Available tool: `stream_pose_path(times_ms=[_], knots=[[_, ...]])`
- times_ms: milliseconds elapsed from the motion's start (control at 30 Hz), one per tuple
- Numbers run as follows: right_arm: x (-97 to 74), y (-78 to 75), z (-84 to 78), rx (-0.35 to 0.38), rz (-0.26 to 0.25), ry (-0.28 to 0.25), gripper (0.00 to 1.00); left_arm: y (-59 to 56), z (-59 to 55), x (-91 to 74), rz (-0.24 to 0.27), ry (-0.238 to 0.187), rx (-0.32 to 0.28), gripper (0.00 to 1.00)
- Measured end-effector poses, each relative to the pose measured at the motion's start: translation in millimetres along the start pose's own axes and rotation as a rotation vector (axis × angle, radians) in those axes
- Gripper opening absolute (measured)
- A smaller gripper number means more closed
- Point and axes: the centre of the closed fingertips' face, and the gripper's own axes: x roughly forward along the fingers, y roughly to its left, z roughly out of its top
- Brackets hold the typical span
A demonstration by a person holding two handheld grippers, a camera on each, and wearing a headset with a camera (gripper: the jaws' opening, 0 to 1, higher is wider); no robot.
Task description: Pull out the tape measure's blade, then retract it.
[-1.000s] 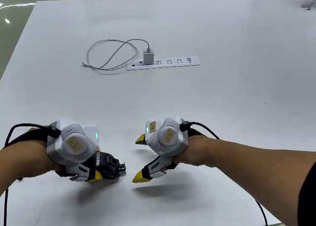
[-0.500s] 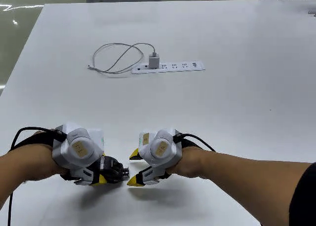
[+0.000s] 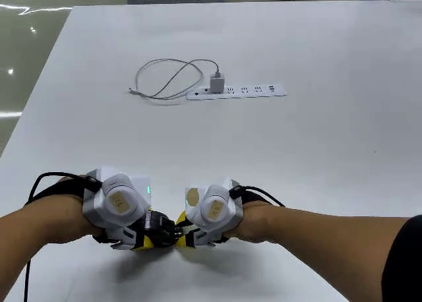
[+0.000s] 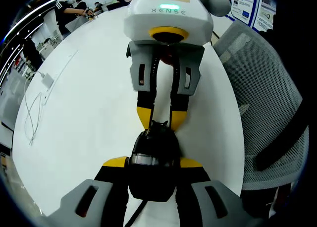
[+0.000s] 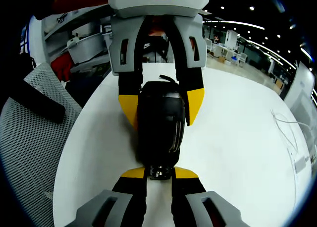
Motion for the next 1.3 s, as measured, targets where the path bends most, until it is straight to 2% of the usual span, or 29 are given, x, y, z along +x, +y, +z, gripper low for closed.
stream_pose_path(times_ms=[67,100,133,200,400,500,533,567,700,767,933,1300], knots=[[0.3,0.4,0.4,-0.005,0.000,0.002,0.14,-0.2,0.1,-0.1,-0.001,-0.001,0.000,0.32],[0.2,1.3,-0.3,0.025,0.006,0.008,0.13,-0.6,0.2,0.0,-0.003,-0.001,0.001,0.32],[-0.8,-1.9,-0.1,0.031,-0.013,0.008,0.10,-2.0,-0.2,0.1,-0.012,0.001,0.010,0.32],[-1.7,-5.1,0.3,0.035,-0.002,0.009,0.10,-1.5,-0.1,-0.3,-0.007,0.005,0.014,0.32],[-1.8,-4.1,-0.3,0.023,0.002,0.010,0.09,-0.3,-0.8,-0.6,-0.005,0.010,0.006,0.31],[-2.1,-2.4,-0.1,0.004,0.002,0.020,0.09,0.2,-0.6,-0.6,-0.002,0.005,-0.001,0.31],[-2.6,-2.8,0.1,-0.048,-0.006,0.034,0.09,0.0,-0.6,-0.6,-0.001,0.005,-0.002,0.31],[-1.9,-1.3,0.3,-0.049,-0.005,0.032,0.09,0.0,-0.6,-0.7,0.000,0.005,-0.003,0.31],[-2.0,-2.4,-0.4,-0.012,0.002,0.027,0.09,0.1,-0.3,-0.6,0.003,0.003,-0.007,0.31],[-1.9,-2.3,-1.0,0.035,0.003,0.028,0.08,0.4,-0.5,-0.8,0.006,0.001,-0.007,0.31],[-2.9,0.2,-1.8,-0.006,0.001,0.038,0.08,0.3,-0.6,-1.1,0.006,-0.013,-0.009,0.31],[-7.2,-0.3,-8.6,0.006,0.007,0.054,0.08,0.2,0.2,-0.7,0.004,-0.005,-0.005,0.31]])
